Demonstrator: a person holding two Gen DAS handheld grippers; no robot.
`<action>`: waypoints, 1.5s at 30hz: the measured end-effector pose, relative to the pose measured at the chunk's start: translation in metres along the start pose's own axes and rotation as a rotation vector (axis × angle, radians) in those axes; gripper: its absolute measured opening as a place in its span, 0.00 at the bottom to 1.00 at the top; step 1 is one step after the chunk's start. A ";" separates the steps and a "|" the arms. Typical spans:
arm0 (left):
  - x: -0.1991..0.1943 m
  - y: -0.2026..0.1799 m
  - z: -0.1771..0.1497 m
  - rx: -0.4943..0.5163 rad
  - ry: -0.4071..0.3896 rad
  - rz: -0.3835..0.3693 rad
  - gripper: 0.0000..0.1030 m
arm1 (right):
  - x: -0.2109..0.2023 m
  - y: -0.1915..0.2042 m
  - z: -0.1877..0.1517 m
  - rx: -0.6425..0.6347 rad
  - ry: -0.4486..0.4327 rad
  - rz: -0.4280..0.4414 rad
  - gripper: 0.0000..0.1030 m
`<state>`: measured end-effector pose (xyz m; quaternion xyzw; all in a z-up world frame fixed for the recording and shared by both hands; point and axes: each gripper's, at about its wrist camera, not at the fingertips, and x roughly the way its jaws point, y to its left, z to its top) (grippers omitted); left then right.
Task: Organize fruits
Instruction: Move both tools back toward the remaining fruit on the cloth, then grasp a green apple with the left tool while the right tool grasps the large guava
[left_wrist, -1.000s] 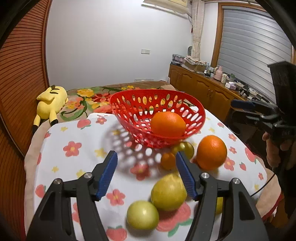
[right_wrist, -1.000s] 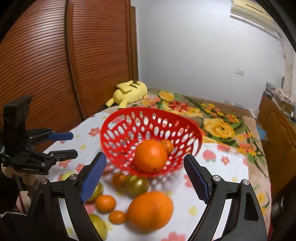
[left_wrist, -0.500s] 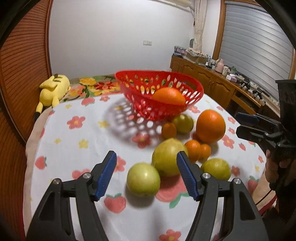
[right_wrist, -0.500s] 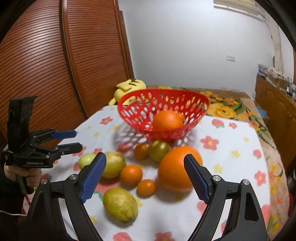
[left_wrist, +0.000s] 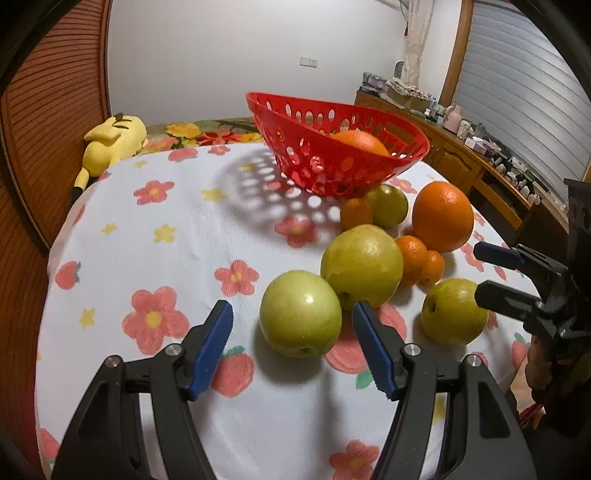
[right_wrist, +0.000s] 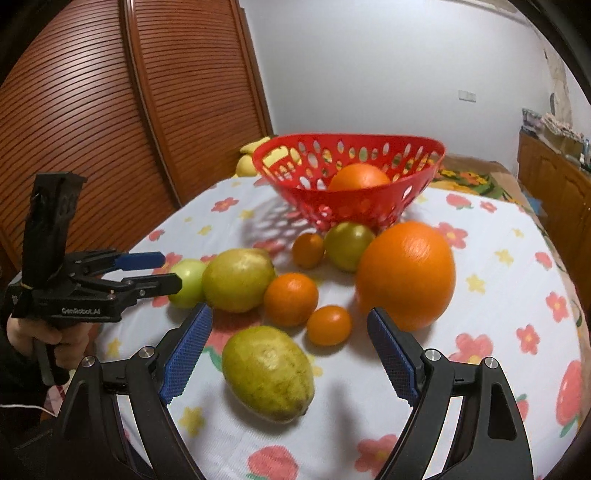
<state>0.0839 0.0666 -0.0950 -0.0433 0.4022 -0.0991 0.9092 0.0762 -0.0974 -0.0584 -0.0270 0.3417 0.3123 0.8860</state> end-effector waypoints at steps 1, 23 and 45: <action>0.002 0.000 0.000 0.001 0.004 0.002 0.66 | 0.002 0.001 -0.003 0.002 0.005 0.005 0.85; 0.029 0.002 0.000 0.008 0.052 0.003 0.62 | 0.022 0.000 -0.030 0.020 0.052 0.046 0.85; 0.007 0.003 -0.002 -0.010 -0.002 -0.010 0.49 | 0.025 0.002 -0.029 0.011 0.054 0.043 0.85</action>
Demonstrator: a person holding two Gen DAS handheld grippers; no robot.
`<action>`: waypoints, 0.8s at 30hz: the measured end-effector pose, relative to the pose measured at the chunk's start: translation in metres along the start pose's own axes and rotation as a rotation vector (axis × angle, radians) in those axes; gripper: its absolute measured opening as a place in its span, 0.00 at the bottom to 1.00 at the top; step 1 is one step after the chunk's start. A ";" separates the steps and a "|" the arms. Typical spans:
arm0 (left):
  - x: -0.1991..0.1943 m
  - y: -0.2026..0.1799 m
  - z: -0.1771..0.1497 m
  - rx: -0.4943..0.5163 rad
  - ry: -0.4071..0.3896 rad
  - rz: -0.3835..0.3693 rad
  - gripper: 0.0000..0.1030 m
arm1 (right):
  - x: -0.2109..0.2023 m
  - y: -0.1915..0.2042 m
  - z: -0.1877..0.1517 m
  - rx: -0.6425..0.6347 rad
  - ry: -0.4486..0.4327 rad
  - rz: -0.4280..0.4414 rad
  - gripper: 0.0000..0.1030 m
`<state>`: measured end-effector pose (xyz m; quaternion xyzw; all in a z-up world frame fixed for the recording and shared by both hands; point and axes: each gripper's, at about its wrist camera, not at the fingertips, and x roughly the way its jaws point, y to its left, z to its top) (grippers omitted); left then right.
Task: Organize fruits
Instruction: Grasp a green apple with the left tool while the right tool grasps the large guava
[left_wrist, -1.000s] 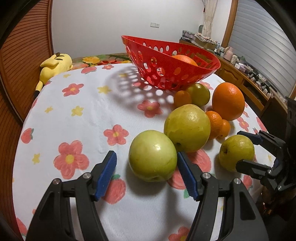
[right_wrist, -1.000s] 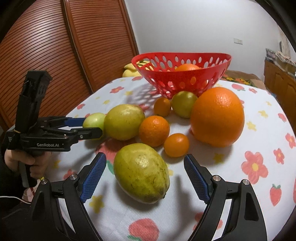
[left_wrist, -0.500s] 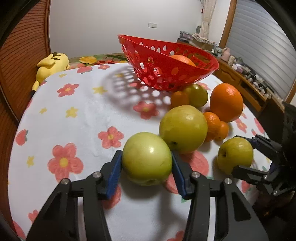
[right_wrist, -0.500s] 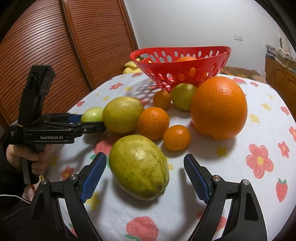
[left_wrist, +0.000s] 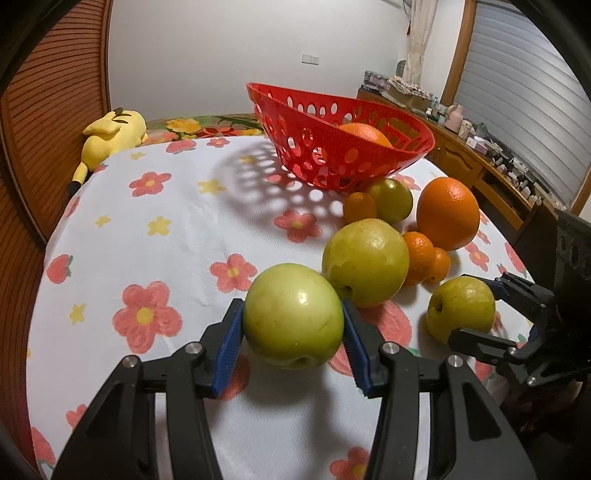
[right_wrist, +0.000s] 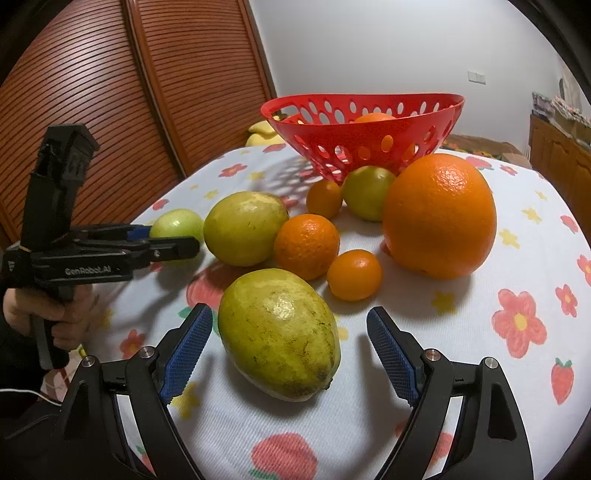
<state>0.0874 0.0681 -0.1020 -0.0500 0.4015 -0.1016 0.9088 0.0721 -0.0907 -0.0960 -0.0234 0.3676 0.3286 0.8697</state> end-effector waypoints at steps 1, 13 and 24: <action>-0.002 0.000 0.000 0.000 -0.005 -0.001 0.49 | 0.000 0.000 0.000 0.000 0.002 -0.002 0.85; -0.017 -0.004 0.009 -0.003 -0.049 -0.005 0.49 | 0.004 0.001 0.001 -0.009 0.025 -0.021 0.84; -0.024 -0.011 0.014 0.011 -0.073 -0.017 0.49 | 0.009 0.007 -0.002 -0.034 0.042 0.015 0.61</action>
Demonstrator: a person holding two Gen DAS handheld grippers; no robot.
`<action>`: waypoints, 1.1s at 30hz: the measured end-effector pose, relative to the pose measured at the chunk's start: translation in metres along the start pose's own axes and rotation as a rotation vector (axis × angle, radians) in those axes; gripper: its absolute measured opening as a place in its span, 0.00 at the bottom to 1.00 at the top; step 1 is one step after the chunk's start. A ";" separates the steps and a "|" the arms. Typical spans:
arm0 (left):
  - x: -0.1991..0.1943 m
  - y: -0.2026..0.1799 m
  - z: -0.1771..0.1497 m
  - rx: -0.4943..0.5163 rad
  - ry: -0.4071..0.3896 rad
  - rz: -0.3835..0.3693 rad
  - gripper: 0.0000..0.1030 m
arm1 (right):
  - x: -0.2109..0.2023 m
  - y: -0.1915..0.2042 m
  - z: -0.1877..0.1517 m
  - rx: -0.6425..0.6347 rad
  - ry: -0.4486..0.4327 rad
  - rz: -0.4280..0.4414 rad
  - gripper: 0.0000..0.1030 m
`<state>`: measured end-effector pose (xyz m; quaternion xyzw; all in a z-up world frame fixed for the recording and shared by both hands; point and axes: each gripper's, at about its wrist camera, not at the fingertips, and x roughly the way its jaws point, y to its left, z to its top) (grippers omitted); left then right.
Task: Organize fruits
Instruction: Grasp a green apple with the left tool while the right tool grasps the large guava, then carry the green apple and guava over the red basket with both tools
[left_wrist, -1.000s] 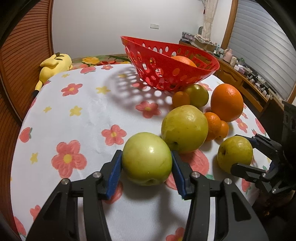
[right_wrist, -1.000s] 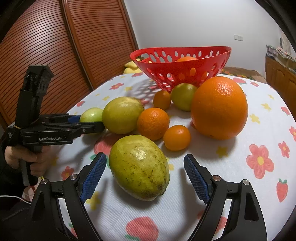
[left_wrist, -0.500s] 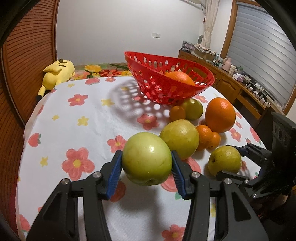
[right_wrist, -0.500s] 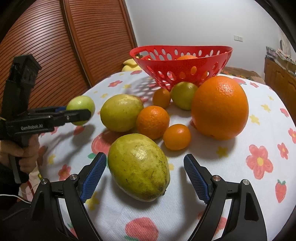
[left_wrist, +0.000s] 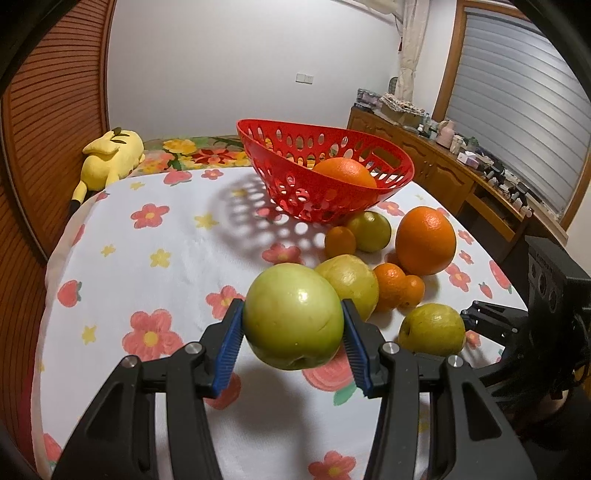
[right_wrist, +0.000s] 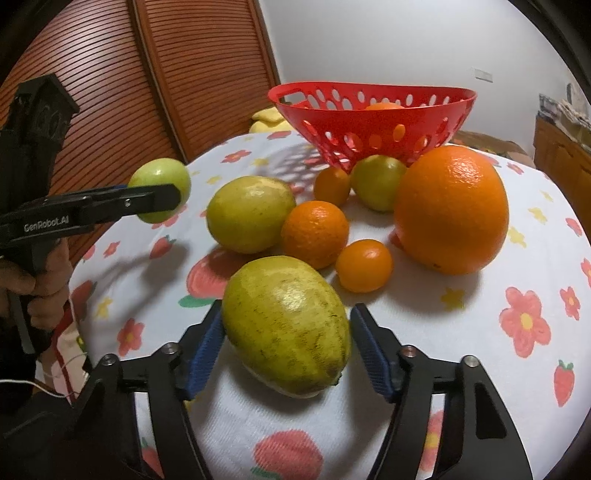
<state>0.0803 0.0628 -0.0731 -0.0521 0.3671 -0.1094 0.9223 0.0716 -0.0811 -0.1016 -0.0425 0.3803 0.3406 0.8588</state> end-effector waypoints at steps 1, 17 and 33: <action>0.000 0.000 0.001 0.000 -0.002 -0.001 0.49 | 0.000 0.001 0.000 -0.002 0.000 -0.004 0.61; -0.008 -0.010 0.019 0.021 -0.042 -0.010 0.49 | -0.023 -0.006 0.018 -0.026 -0.047 -0.027 0.61; -0.008 -0.022 0.040 0.053 -0.071 -0.028 0.49 | -0.059 -0.019 0.057 -0.071 -0.133 -0.066 0.61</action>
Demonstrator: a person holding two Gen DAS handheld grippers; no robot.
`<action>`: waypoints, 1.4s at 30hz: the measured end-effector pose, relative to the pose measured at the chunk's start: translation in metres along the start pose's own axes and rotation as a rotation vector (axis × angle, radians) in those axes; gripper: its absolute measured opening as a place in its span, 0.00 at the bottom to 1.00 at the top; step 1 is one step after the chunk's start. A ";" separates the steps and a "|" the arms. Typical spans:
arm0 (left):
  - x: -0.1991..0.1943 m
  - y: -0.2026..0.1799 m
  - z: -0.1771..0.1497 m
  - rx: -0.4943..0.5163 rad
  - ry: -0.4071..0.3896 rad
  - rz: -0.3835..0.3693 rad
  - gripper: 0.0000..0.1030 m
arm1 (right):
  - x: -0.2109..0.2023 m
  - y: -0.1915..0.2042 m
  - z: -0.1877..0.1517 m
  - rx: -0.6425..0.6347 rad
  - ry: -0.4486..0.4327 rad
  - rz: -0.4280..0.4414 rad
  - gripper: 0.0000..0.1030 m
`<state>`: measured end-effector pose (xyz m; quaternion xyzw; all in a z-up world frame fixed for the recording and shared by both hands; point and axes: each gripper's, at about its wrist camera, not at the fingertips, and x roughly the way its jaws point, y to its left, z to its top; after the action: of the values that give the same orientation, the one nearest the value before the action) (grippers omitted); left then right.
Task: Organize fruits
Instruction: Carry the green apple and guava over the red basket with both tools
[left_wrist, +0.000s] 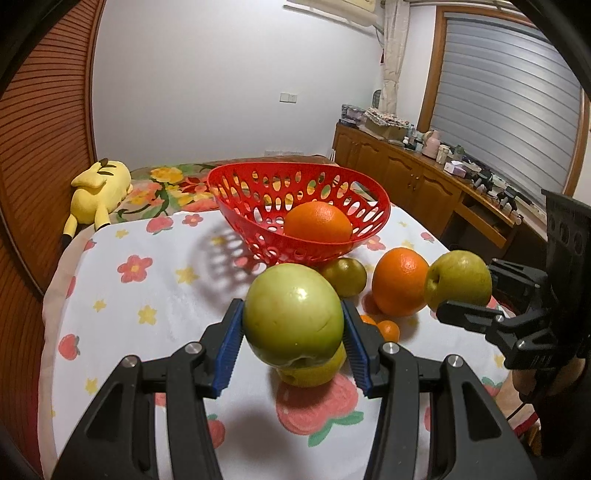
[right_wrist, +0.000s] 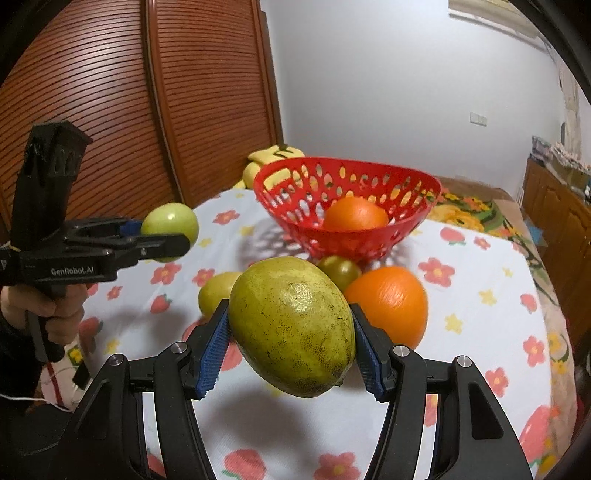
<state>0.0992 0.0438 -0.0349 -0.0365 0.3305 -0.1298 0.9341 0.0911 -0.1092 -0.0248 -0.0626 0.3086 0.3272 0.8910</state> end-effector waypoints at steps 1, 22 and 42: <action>0.001 0.000 0.002 0.000 -0.001 -0.002 0.49 | -0.001 -0.002 0.001 -0.001 -0.002 -0.001 0.61; 0.036 -0.009 0.050 0.046 -0.014 0.003 0.49 | 0.007 -0.048 0.062 -0.065 -0.026 -0.050 0.61; 0.099 -0.008 0.085 0.050 0.058 0.018 0.49 | 0.062 -0.088 0.102 -0.098 0.025 -0.007 0.61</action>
<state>0.2246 0.0079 -0.0275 -0.0065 0.3546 -0.1305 0.9259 0.2347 -0.1123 0.0120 -0.1112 0.3031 0.3379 0.8841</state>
